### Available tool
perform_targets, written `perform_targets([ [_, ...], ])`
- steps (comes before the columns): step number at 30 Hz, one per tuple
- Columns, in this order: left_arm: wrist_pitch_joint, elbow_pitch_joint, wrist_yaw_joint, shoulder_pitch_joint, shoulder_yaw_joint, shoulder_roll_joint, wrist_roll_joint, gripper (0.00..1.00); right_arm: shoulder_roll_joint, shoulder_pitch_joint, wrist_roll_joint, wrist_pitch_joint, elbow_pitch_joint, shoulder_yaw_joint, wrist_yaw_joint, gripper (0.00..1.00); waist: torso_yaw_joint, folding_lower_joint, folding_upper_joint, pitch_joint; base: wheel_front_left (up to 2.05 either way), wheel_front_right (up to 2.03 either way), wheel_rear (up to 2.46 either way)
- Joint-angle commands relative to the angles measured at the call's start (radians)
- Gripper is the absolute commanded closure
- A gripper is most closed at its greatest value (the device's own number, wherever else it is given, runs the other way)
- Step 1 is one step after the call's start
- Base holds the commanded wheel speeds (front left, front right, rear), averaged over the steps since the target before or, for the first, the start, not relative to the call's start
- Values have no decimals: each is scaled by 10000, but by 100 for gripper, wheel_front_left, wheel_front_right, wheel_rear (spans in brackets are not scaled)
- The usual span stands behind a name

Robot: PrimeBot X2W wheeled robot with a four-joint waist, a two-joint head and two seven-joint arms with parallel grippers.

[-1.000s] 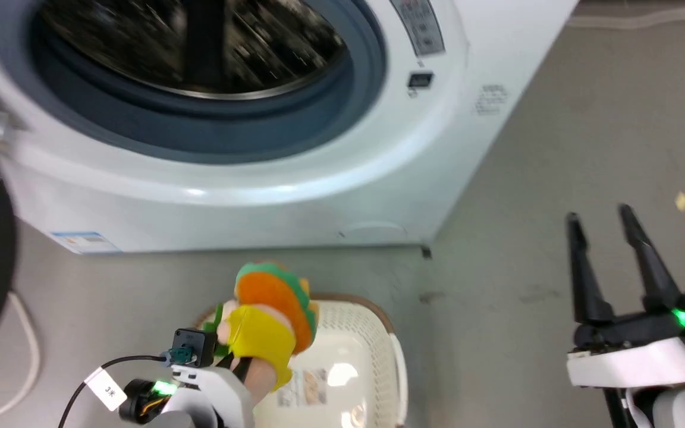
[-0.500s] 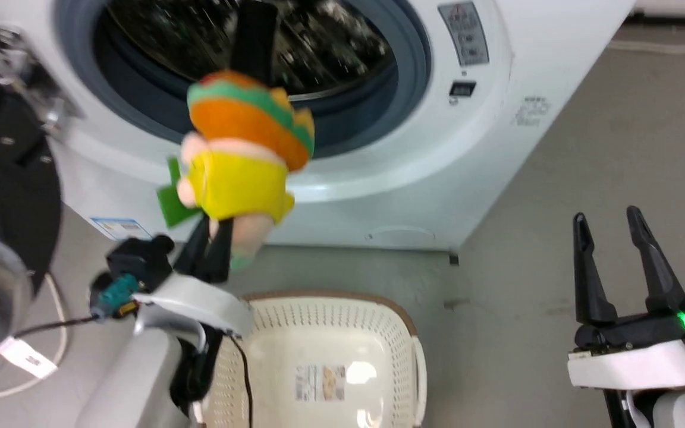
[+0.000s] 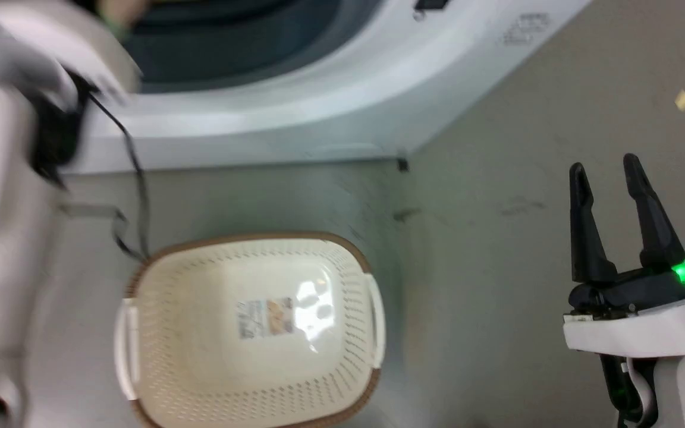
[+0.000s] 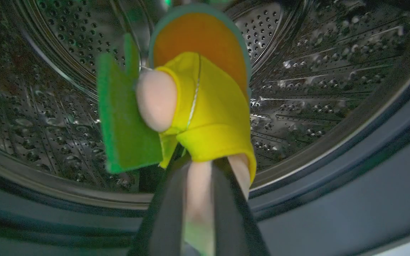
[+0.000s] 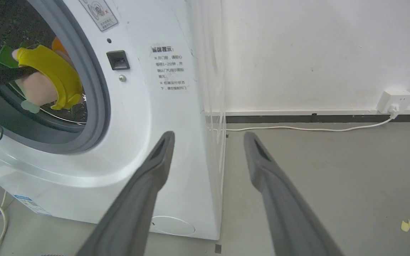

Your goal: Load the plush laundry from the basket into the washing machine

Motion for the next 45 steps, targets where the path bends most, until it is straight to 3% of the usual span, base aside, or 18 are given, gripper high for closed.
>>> perform_targets([
  [1,148,128,-51,-388,11,103,68,100,7,-151,98,-45,-13,12,-7,0,-706,-3,-1,775,0,0,0],
  [9,1795,2234,-65,-3027,-321,562,564,100,7,-479,593,-45,81,259,-7,0,-1291,-3,-1,1547,0,0,0],
  [17,2486,3696,-152,-3981,-885,566,1010,100,7,-705,757,-45,153,278,-7,0,-1351,-3,-1,1687,0,0,0],
  [18,2427,3816,-183,-3988,-921,543,1019,71,7,-722,737,-45,163,268,-7,0,-1319,-3,-1,1635,0,0,0],
  [19,2310,3924,-201,-3977,-937,514,1016,0,7,-736,708,-45,170,249,-7,0,-1278,-3,-1,1560,0,0,0],
  [23,1628,4300,-432,-3657,-1001,285,883,0,7,-734,462,-46,162,116,-7,0,-998,-3,-1,1030,0,0,0],
  [31,-1038,4366,-861,-1481,-989,-444,274,0,7,-255,-360,-46,118,-373,-7,0,-54,-3,-1,-1135,0,0,0],
  [38,-2954,3081,-1017,1434,-762,-1150,-498,0,7,404,-1060,-46,157,-608,-7,0,855,-3,-1,-3154,0,0,0],
  [42,-3154,1127,-490,3399,-442,-1319,-321,0,7,898,-1336,-46,218,-633,-7,0,1317,-3,-1,-3951,0,0,0],
  [43,-3163,-729,-35,5197,-18,-1480,5,0,7,1292,-1435,-46,300,-561,-7,0,1621,-3,-1,-4387,0,0,0],
  [45,-3165,-1733,255,6365,236,-1599,235,0,7,1522,-1440,-46,357,-515,-7,0,1768,-3,-1,-4576,0,0,0],
])
